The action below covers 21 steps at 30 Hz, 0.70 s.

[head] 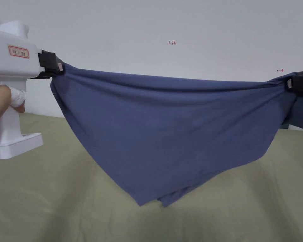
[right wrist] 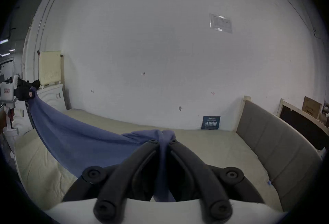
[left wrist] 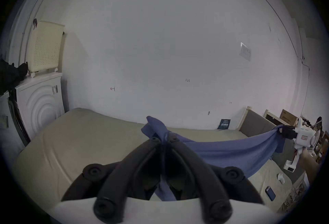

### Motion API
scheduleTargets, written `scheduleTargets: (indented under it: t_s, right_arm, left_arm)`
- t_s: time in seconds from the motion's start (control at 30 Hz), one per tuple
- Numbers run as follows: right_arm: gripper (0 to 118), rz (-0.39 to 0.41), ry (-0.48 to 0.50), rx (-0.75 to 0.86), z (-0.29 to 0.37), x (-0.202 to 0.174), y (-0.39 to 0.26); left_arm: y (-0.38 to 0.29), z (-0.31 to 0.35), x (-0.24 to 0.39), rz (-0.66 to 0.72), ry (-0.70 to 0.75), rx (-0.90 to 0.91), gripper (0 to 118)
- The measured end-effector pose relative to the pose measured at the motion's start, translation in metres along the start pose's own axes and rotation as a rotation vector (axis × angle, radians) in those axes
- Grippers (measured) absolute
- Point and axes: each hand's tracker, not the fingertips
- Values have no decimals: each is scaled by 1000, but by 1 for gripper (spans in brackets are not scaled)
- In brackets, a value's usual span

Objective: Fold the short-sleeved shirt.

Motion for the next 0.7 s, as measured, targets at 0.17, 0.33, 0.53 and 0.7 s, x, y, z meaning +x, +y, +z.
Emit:
scheduleTargets:
  t_s: [0.17,0.33,0.53,0.7]
  right_arm:
    - [3,-36,-73,30,-48,3,23]
    - [3,-18,-47,2,-55,0,1]
    - [3,-9,-3,-25,-24,7,-46]
    - [3,-48,11,-49,16,17,-93]
  left_arm:
    - [-2,-15,-8,9,-2,24,4]
    - [-29,-16,-5,23,2,-9,4]
    - [-87,9,-13,36,-56,-103,4]
    - [-132,35,-34,47,-78,-165,4]
